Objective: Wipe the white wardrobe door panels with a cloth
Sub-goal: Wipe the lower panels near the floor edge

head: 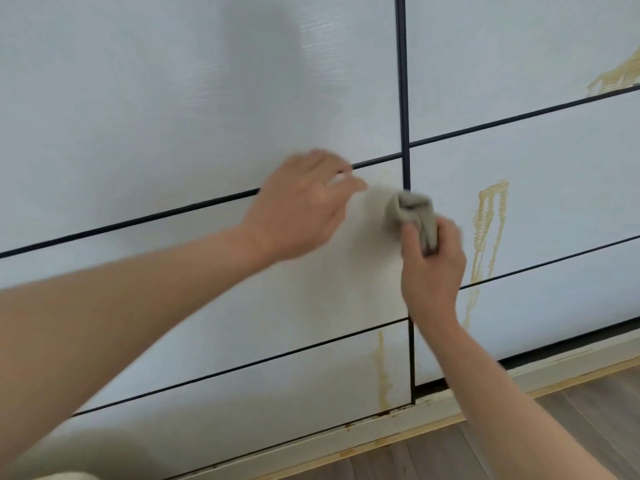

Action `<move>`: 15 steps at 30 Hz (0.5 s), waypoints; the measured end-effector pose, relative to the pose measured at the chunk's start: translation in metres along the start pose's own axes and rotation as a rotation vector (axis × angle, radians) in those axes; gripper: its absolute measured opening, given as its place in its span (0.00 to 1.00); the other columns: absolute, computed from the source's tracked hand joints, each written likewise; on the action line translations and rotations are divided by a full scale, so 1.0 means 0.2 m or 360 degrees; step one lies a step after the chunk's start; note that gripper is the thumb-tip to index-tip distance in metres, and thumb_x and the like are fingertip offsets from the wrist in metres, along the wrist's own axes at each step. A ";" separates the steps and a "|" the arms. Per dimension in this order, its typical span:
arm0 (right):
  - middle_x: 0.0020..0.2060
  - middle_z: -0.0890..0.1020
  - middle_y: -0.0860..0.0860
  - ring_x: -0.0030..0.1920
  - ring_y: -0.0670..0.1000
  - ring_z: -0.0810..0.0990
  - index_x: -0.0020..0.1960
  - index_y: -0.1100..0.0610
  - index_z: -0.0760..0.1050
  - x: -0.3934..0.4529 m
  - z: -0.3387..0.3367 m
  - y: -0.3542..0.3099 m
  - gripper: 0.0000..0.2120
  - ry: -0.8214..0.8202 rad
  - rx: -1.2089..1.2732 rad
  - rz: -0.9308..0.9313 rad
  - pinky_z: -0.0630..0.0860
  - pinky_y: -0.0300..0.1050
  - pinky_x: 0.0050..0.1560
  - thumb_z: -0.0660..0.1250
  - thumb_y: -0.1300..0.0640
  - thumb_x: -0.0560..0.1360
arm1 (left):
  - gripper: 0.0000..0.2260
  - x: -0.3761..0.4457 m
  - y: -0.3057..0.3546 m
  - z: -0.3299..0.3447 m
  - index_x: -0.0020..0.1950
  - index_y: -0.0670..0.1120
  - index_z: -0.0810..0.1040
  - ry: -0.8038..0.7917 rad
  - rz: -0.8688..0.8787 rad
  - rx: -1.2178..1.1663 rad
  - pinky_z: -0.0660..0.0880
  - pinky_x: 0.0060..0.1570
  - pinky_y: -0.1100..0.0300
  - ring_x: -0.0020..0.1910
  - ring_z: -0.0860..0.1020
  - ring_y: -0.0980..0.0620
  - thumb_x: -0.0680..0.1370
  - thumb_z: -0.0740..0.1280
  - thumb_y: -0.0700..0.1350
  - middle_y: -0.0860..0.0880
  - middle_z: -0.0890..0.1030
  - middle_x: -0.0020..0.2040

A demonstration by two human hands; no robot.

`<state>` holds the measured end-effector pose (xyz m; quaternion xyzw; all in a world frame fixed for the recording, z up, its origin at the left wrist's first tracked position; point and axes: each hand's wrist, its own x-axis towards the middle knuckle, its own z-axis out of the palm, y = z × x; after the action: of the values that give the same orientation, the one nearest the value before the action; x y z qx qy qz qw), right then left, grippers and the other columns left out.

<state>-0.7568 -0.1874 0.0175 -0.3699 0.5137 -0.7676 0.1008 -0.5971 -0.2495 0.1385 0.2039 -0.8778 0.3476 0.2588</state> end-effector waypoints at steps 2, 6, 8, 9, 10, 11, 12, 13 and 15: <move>0.50 0.72 0.50 0.53 0.54 0.74 0.55 0.54 0.81 0.23 0.09 -0.01 0.07 0.0148 -0.0279 -0.0596 0.74 0.50 0.55 0.71 0.54 0.78 | 0.19 0.05 -0.16 0.03 0.71 0.47 0.75 0.0074 0.0093 0.0383 0.67 0.69 0.40 0.71 0.71 0.35 0.80 0.61 0.41 0.38 0.74 0.71; 0.44 0.75 0.59 0.45 0.56 0.73 0.57 0.53 0.81 0.55 0.23 0.03 0.09 0.0079 -0.0674 -0.1408 0.73 0.49 0.39 0.70 0.58 0.77 | 0.25 0.07 -0.32 0.12 0.83 0.47 0.51 -0.0169 0.0037 0.0715 0.48 0.77 0.34 0.80 0.51 0.32 0.86 0.51 0.50 0.37 0.51 0.81; 0.41 0.76 0.59 0.41 0.56 0.72 0.52 0.56 0.82 0.51 0.20 0.23 0.07 -0.0161 -0.0822 -0.1745 0.70 0.49 0.35 0.69 0.62 0.75 | 0.27 0.05 -0.34 0.14 0.83 0.49 0.45 -0.0201 0.0039 0.0746 0.46 0.77 0.33 0.80 0.48 0.31 0.86 0.48 0.55 0.37 0.48 0.82; 0.39 0.76 0.58 0.38 0.56 0.72 0.49 0.57 0.82 0.44 0.16 0.38 0.06 -0.0303 -0.0866 -0.1893 0.69 0.49 0.35 0.69 0.64 0.74 | 0.28 0.05 -0.34 0.14 0.83 0.50 0.45 -0.0200 0.0036 0.0749 0.46 0.76 0.32 0.79 0.48 0.31 0.85 0.47 0.57 0.36 0.48 0.82; 0.39 0.77 0.57 0.36 0.56 0.73 0.47 0.56 0.83 0.36 0.11 0.55 0.05 -0.0463 -0.0906 -0.2005 0.69 0.49 0.35 0.70 0.64 0.75 | 0.28 0.05 -0.34 0.15 0.83 0.52 0.44 -0.0211 0.0031 0.0757 0.47 0.76 0.31 0.79 0.48 0.30 0.85 0.46 0.59 0.36 0.48 0.81; 0.39 0.77 0.55 0.36 0.56 0.74 0.47 0.55 0.82 0.27 0.05 0.73 0.06 -0.0650 -0.0953 -0.2067 0.70 0.49 0.34 0.71 0.64 0.75 | 0.28 0.04 -0.34 0.17 0.83 0.53 0.45 -0.0232 0.0025 0.0768 0.48 0.75 0.31 0.79 0.49 0.30 0.84 0.45 0.61 0.36 0.48 0.81; 0.39 0.77 0.54 0.37 0.55 0.74 0.48 0.54 0.82 0.20 -0.01 0.88 0.08 -0.0826 -0.1006 -0.2108 0.71 0.49 0.34 0.70 0.66 0.76 | 0.28 0.04 -0.35 0.17 0.83 0.55 0.46 -0.0243 0.0020 0.0778 0.49 0.75 0.31 0.79 0.51 0.29 0.84 0.45 0.62 0.36 0.49 0.81; 0.39 0.77 0.53 0.38 0.54 0.74 0.49 0.53 0.80 0.14 -0.05 0.99 0.10 -0.0999 -0.1047 -0.2126 0.72 0.49 0.33 0.68 0.68 0.77 | 0.28 0.03 -0.35 0.17 0.82 0.56 0.47 -0.0240 0.0018 0.0793 0.50 0.75 0.31 0.78 0.52 0.28 0.84 0.45 0.62 0.37 0.49 0.81; 0.40 0.76 0.53 0.39 0.54 0.73 0.51 0.54 0.77 0.10 -0.10 1.08 0.14 -0.1247 -0.1057 -0.2082 0.75 0.49 0.31 0.58 0.70 0.79 | 0.27 0.02 -0.35 0.17 0.82 0.55 0.49 -0.0195 0.0036 0.0812 0.51 0.74 0.31 0.78 0.53 0.29 0.84 0.45 0.61 0.37 0.51 0.81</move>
<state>-0.8333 -0.2808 -0.1645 -0.8448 0.3225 -0.2954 -0.3084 -0.5742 -0.3212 0.1554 0.2735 -0.7781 0.5475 0.1414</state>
